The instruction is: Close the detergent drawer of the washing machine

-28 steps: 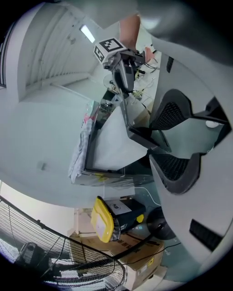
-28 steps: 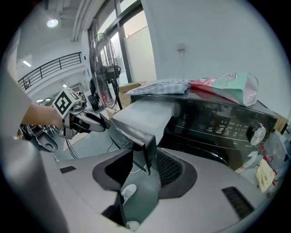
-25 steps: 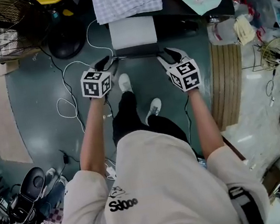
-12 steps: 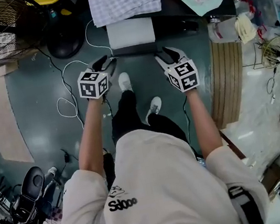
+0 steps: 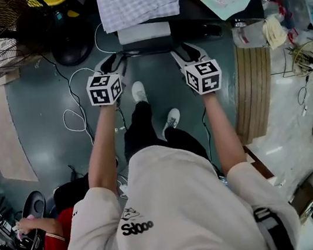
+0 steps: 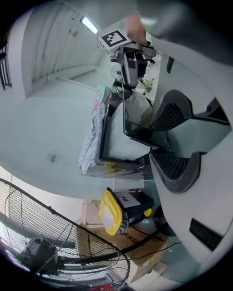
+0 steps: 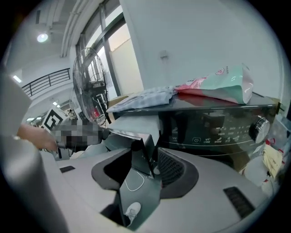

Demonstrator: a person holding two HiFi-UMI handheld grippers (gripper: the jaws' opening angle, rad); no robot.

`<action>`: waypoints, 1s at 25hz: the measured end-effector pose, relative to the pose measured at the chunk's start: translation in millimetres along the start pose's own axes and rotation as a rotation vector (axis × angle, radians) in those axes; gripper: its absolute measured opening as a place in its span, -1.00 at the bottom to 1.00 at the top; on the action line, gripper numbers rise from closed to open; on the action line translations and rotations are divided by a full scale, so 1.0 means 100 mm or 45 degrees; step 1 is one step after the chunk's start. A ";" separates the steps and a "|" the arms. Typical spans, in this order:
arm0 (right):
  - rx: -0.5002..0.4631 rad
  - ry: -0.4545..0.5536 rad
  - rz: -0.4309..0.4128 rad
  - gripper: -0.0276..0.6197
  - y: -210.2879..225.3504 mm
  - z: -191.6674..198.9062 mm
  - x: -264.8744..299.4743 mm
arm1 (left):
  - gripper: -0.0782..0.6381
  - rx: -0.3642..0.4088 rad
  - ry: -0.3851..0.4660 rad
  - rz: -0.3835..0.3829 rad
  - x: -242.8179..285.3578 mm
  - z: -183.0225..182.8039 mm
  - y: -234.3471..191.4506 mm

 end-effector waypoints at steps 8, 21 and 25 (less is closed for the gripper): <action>0.113 0.031 0.100 -0.40 0.07 -0.09 0.21 | -0.33 0.020 0.019 -0.056 0.18 -0.13 -0.13; 0.137 0.060 0.153 -0.34 0.13 -0.11 0.28 | -0.21 -0.001 0.035 -0.005 0.29 -0.17 -0.24; 0.147 0.060 0.159 -0.30 0.12 -0.12 0.28 | -0.16 -0.028 0.040 0.004 0.28 -0.17 -0.27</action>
Point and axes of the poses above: the fingertips, and each gripper's own axes: x forward along the fingers, y to its right, z out of its underside, the point moved 6 cm from there along -x, backward along the fingers, and after that the axes turned 14 degrees about y, right-handed, at the moved point
